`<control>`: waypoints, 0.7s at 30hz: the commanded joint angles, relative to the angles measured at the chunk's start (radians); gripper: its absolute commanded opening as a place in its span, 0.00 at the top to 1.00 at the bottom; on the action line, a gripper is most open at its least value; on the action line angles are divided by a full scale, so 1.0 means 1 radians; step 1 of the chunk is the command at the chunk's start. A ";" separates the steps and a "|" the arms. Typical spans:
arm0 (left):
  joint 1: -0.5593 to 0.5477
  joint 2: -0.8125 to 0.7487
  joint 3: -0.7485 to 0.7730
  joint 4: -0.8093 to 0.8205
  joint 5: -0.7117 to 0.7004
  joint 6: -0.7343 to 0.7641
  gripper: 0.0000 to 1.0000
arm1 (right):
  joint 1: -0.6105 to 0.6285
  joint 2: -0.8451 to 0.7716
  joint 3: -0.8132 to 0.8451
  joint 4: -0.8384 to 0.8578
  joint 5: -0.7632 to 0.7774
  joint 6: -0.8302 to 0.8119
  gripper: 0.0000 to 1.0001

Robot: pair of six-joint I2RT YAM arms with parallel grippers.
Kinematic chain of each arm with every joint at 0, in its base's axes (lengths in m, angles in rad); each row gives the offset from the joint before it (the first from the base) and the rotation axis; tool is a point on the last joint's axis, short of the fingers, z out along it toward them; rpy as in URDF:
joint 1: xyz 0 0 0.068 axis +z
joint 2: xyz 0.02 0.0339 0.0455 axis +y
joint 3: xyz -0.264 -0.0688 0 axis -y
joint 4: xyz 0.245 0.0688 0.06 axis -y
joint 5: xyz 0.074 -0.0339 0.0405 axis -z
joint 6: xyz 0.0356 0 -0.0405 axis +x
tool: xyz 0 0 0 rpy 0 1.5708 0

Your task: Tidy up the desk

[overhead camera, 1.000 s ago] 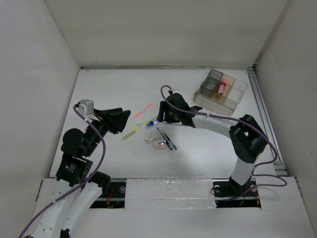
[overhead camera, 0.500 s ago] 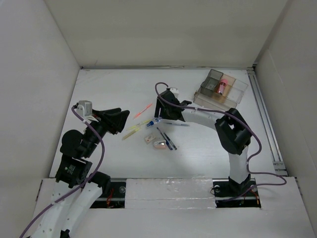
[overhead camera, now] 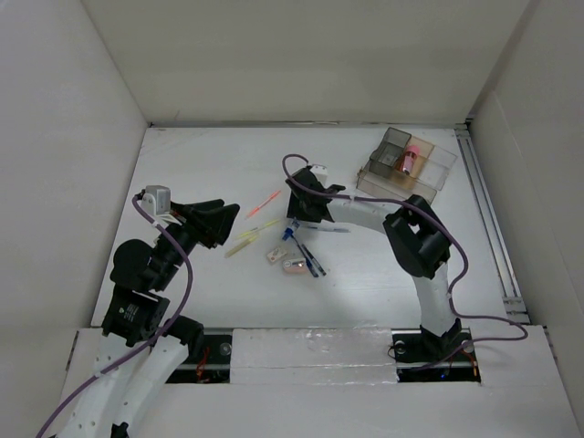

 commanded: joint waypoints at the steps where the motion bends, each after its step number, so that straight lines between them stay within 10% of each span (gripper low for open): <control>1: 0.004 -0.008 0.013 0.043 0.015 0.005 0.53 | -0.006 -0.019 -0.005 0.013 0.037 0.015 0.43; 21: 0.004 0.004 0.013 0.047 0.030 0.009 0.53 | -0.112 -0.209 -0.139 0.210 -0.152 0.110 0.78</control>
